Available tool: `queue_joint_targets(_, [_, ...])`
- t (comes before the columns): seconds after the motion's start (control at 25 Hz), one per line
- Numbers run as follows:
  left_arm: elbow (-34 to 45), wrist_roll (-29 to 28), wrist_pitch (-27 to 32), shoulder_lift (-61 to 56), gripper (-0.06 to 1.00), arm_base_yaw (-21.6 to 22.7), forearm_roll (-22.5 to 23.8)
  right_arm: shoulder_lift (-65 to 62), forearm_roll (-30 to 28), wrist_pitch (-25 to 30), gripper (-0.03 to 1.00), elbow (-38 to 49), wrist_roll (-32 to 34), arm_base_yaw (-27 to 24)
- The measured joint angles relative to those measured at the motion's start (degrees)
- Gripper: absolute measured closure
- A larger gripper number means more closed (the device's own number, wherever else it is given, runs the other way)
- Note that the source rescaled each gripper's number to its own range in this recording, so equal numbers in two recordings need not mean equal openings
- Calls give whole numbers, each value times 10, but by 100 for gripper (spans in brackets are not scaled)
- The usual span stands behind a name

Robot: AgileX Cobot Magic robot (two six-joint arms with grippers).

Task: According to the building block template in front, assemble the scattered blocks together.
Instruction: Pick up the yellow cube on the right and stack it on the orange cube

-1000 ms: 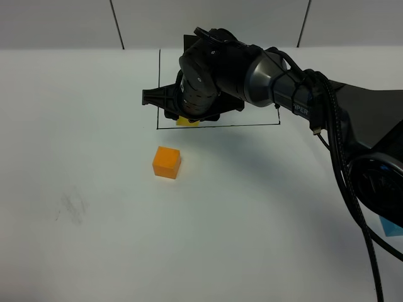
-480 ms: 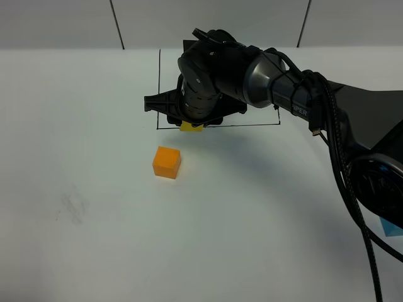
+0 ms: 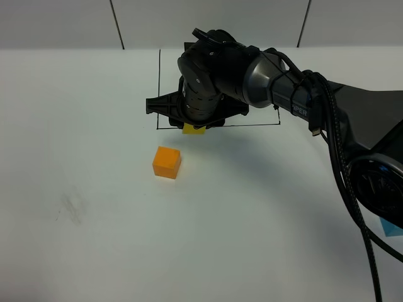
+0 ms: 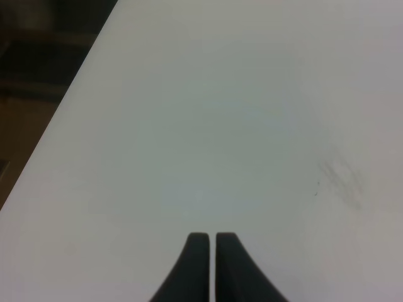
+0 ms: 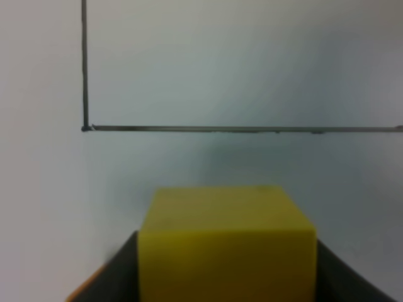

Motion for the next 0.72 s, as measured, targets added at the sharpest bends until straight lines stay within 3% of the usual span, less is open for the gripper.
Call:
queue_joint_targets(0.32, [0, 0, 0, 0, 94, 0, 0, 0, -1, -2, 50, 0, 16, 0])
queue_joint_targets(0.72, [0, 0, 0, 0, 94, 0, 0, 0, -5, -3, 50, 0, 92, 0])
